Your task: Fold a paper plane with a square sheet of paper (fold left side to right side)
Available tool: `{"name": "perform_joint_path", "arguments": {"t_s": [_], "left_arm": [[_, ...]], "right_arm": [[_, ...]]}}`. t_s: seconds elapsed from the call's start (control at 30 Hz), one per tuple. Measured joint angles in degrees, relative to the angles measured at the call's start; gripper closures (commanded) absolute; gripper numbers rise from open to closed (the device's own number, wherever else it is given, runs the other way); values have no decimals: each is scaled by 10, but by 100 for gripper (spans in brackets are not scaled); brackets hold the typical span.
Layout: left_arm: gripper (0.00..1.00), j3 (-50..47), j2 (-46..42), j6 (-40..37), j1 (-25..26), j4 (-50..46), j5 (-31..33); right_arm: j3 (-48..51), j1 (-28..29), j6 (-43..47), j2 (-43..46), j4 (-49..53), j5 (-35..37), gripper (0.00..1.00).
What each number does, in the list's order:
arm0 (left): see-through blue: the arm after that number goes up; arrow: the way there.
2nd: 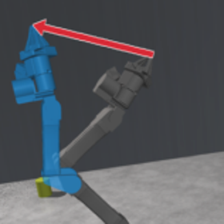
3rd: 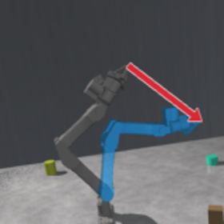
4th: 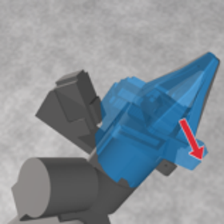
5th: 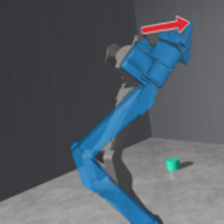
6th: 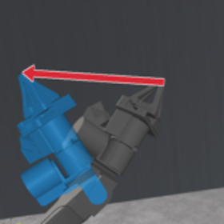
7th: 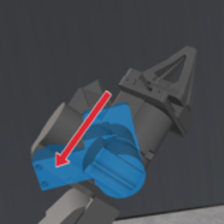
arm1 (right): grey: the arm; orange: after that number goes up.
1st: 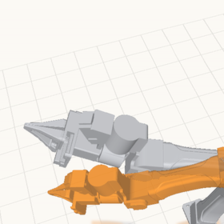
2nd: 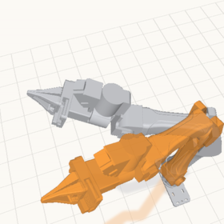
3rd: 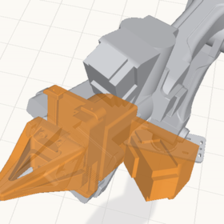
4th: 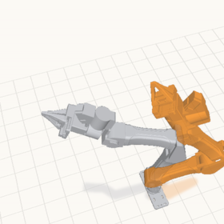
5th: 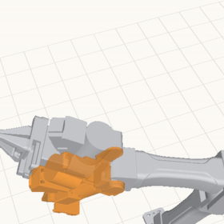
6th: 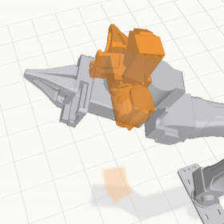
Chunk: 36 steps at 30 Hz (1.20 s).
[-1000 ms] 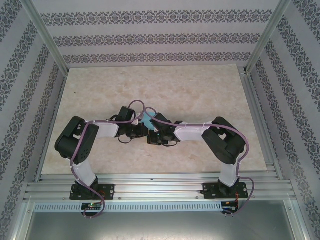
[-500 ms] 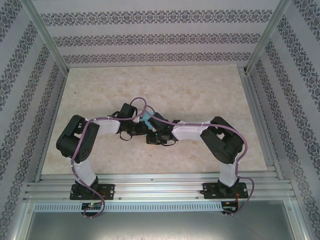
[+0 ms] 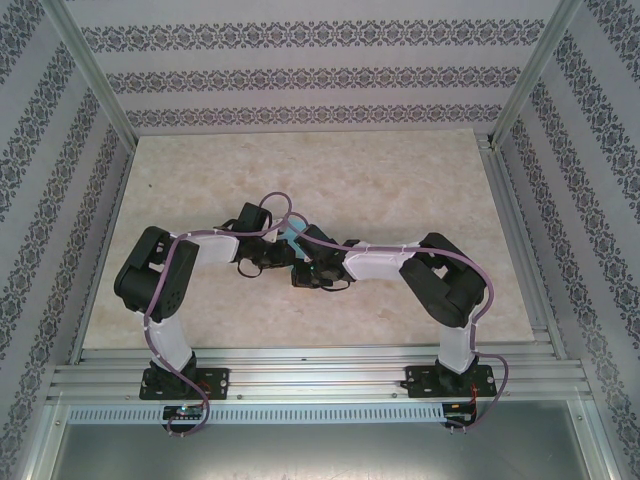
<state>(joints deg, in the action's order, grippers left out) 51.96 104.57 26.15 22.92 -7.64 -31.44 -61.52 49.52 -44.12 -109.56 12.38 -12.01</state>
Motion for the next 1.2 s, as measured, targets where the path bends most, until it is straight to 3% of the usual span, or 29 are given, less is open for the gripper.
{"name": "perform_joint_path", "arguments": {"t_s": [1.2], "left_arm": [[84,63,45,-26,-67,-13,-9]], "right_arm": [[-5,0,6,-4,1,1,91]]}}
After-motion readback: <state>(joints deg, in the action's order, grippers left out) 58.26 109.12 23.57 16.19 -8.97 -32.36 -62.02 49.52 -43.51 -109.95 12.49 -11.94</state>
